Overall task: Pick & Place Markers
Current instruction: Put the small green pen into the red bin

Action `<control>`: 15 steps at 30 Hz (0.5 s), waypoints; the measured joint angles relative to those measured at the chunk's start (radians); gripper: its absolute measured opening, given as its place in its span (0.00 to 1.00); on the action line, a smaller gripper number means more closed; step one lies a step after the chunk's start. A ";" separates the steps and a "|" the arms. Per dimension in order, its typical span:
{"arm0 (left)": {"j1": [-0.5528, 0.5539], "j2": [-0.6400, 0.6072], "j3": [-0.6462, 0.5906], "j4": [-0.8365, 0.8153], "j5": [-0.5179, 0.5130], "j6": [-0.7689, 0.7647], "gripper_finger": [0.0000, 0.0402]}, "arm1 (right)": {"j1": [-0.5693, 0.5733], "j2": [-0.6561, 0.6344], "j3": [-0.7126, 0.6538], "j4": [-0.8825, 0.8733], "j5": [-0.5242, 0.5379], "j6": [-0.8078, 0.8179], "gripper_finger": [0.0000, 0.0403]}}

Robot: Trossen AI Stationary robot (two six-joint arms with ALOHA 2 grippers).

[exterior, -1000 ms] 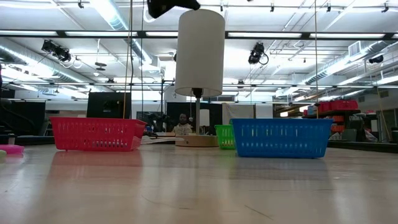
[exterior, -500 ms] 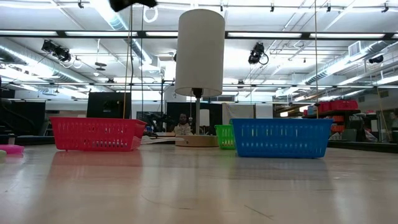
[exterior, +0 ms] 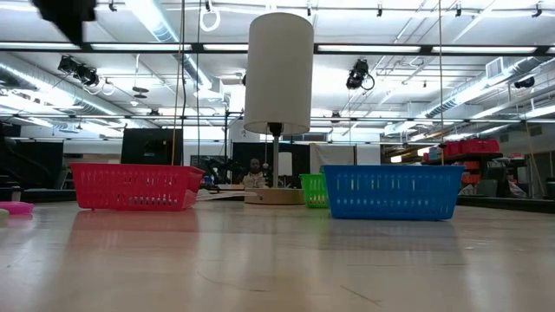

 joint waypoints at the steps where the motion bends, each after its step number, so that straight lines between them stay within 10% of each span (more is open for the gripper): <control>1: -0.019 0.000 0.000 -0.014 0.000 -0.020 0.49 | 0.000 0.001 -0.001 -0.003 0.000 0.000 0.47; 15: -0.187 0.000 -0.058 -0.113 -0.029 -0.293 0.49 | 0.000 0.017 0.000 0.042 0.000 0.000 0.47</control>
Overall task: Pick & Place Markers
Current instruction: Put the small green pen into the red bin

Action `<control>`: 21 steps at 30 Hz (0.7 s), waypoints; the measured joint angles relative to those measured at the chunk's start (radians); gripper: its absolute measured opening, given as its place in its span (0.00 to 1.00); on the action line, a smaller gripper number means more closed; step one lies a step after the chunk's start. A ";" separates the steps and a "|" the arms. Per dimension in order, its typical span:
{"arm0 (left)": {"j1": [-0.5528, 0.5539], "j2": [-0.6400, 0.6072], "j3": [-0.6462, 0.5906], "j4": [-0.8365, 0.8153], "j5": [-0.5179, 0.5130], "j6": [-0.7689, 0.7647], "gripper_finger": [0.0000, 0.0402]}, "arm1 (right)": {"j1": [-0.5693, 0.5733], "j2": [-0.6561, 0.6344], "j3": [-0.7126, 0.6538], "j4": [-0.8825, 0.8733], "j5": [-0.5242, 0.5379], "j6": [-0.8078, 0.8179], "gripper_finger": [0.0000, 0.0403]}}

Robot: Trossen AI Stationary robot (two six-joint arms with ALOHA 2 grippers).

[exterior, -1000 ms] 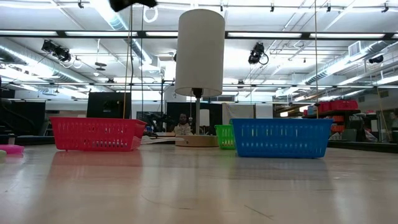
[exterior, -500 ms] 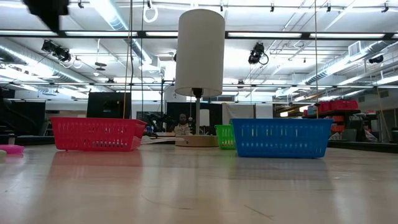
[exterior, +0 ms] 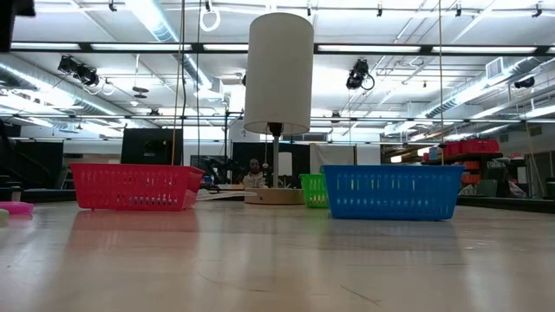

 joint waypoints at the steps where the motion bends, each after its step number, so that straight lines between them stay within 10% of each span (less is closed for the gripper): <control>1: -0.005 0.000 -0.020 0.008 0.003 -0.015 0.49 | 0.000 0.000 0.000 0.000 0.000 -0.002 0.47; 21: -0.024 0.003 -0.366 0.400 0.135 -0.036 0.49 | 0.000 0.000 0.000 -0.046 0.000 -0.027 0.47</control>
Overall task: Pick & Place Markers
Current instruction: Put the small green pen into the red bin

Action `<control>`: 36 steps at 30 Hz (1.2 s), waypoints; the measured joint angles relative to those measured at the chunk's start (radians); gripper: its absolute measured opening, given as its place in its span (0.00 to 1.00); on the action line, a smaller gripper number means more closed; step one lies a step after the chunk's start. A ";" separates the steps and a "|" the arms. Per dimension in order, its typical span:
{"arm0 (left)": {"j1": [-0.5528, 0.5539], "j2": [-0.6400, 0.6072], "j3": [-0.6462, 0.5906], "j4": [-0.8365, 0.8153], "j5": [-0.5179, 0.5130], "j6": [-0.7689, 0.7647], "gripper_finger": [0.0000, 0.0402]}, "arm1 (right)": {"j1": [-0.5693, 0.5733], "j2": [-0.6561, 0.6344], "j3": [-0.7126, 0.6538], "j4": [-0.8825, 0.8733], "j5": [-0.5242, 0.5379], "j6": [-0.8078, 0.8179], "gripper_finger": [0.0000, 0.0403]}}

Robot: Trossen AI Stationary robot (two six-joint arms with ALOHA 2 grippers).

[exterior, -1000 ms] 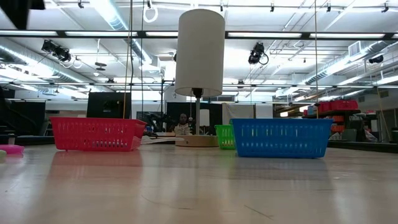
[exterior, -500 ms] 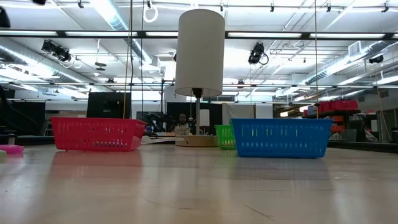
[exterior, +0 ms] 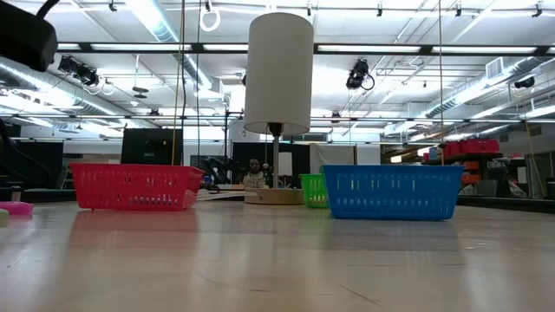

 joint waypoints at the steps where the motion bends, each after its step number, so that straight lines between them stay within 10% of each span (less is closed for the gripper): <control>1: 0.005 0.005 -0.003 0.011 0.000 0.000 0.49 | 0.000 0.000 0.000 -0.001 0.000 -0.002 0.47; 28: 0.071 0.263 -0.046 0.170 0.035 0.138 0.49 | 0.003 0.000 0.000 -0.013 -0.012 0.026 0.47; 36: 0.076 0.263 -0.048 0.212 0.064 0.169 0.27 | 0.014 0.000 0.000 -0.013 -0.011 0.026 0.47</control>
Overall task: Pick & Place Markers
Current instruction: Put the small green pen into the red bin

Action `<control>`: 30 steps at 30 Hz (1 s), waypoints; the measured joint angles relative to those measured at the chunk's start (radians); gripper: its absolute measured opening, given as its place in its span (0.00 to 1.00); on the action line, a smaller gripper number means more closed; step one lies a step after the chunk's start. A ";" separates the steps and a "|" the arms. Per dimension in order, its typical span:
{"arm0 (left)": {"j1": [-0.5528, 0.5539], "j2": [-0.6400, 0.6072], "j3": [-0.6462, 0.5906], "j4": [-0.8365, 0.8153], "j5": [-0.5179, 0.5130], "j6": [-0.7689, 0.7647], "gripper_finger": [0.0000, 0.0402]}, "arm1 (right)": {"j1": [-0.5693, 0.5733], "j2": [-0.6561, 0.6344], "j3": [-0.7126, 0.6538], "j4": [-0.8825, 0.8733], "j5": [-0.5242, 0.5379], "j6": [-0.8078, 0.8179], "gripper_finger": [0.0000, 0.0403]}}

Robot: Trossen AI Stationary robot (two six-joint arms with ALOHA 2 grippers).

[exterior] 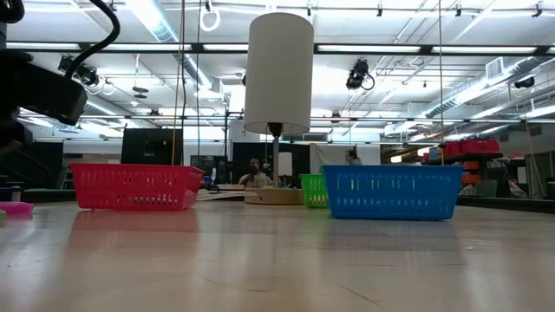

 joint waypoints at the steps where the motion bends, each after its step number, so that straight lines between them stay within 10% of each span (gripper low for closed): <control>1: 0.000 0.000 0.000 0.005 0.003 0.000 0.22 | 0.002 0.000 0.000 0.000 0.000 0.000 0.47; 5: 0.000 -0.003 0.004 0.012 0.011 0.007 0.08 | 0.003 0.000 0.000 0.000 0.000 -0.003 0.47; 18: 0.000 -0.103 0.112 -0.098 0.013 0.116 0.08 | 0.003 0.000 0.000 -0.006 0.000 0.046 0.47; 30: 0.002 -0.180 0.341 -0.275 -0.259 0.190 0.08 | -0.026 0.000 0.000 -0.054 0.001 0.169 0.47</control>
